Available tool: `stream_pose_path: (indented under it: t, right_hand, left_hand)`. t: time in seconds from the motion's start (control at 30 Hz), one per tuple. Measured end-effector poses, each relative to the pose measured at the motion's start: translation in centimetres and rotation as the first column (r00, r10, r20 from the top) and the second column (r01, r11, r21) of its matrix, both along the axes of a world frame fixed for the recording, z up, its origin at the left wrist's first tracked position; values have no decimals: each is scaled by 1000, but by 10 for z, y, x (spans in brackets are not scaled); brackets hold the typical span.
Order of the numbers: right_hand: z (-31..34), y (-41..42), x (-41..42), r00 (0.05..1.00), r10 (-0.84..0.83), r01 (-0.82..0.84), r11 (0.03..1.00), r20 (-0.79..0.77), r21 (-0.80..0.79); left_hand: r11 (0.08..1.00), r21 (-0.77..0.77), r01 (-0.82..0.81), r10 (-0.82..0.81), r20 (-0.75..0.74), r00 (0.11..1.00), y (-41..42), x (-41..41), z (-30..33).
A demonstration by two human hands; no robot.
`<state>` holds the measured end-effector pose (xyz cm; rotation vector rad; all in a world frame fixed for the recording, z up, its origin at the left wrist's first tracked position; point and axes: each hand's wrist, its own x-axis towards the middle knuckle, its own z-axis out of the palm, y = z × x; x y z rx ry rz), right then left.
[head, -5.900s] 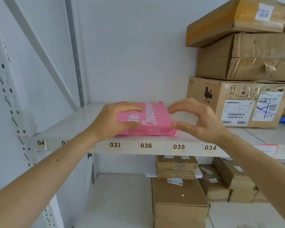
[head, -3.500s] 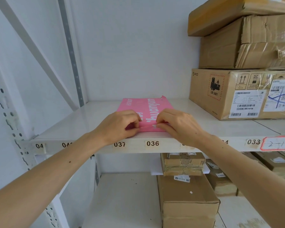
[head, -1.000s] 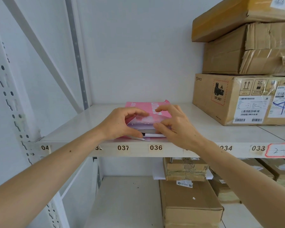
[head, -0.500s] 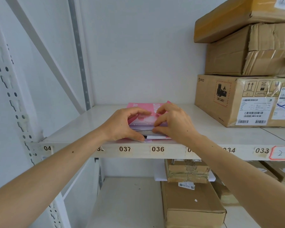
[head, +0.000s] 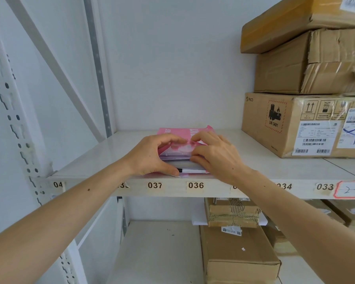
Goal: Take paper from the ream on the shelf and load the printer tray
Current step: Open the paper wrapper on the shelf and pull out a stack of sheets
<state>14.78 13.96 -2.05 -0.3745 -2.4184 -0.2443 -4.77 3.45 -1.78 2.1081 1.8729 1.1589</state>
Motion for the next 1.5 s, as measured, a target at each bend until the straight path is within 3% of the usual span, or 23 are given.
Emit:
stream_pose_path:
  t: [0.4, 0.6, 0.83, 1.0, 1.1, 1.2, 1.27, 1.33, 1.43, 1.5]
  right_hand:
    - [2, -12, 14, 997, 74, -73, 993, 9, -97]
    - [-3, -22, 22, 997, 74, -74, 997, -1, 8]
    - [-6, -35, 36, 992, 122, -122, 992, -16, 27]
    - [-9, -47, 46, 988, 144, -145, 989, -56, -12]
    - [-12, -55, 52, 988, 137, -139, 990, -65, -32]
    - [-16, -66, 58, 986, 135, -139, 990, -98, -39]
    - [-20, -75, 63, 984, 133, -139, 989, -120, -43]
    - [-24, -86, 69, 985, 123, -130, 990, -122, -52]
    - [-31, -102, 79, 985, 123, -132, 989, -119, -68]
    - [-36, -112, 87, 985, 143, -151, 986, -101, -73]
  left_hand:
    - [998, 18, -53, 55, -102, 993, -14, 7, -1]
    - [998, 50, -36, 39, -73, 997, -25, 11, -7]
    - [988, 157, -1, -16, 107, 994, -44, 19, -14]
    - [936, 246, -251, 170, 306, 937, -53, 28, -22]
    - [869, 234, -436, 299, 454, 839, -61, 34, -22]
    - [823, 80, -562, 413, 595, 689, -69, 38, -22]
    - [826, -48, -561, 456, 642, 616, -76, 43, -21]
    - [865, -182, -467, 428, 753, 499, -86, 49, -20]
    - [935, -321, -153, 348, 914, 211, -102, 59, -17]
    - [943, -334, -6, 331, 932, 144, -109, 61, -20]
